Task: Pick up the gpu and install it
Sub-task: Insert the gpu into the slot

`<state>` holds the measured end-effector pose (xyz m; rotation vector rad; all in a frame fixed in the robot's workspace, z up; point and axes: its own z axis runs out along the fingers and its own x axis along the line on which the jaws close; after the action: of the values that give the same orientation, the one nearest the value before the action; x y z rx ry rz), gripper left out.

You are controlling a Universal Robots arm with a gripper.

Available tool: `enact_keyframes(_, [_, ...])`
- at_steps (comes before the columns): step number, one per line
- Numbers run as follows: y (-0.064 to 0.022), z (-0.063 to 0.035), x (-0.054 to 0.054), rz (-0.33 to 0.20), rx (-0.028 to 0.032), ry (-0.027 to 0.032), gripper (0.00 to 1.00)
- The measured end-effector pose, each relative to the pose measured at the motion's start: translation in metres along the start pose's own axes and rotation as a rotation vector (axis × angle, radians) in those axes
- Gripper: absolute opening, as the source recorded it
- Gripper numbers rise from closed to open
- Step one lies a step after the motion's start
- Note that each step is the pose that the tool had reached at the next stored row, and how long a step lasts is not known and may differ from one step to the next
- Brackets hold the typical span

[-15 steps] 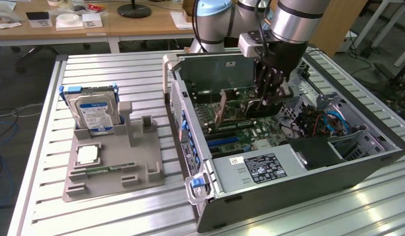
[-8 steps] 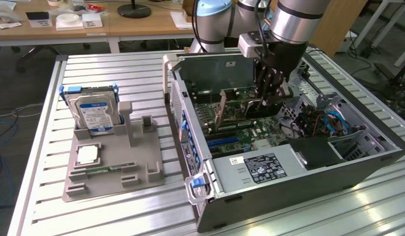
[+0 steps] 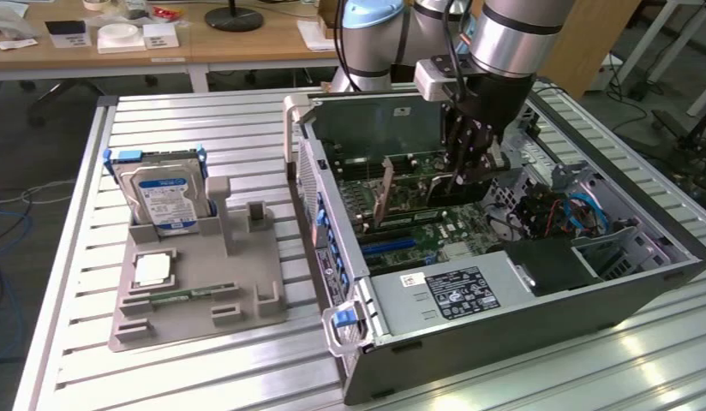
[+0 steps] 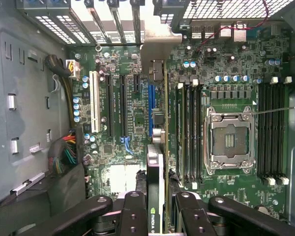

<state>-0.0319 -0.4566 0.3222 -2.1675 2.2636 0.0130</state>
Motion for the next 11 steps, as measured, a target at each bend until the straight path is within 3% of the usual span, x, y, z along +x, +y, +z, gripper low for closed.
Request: enact_keyframes(11, [0.0014, 0.0060, 0.0002, -0.001, -0.0001, 0.0001, 0.27])
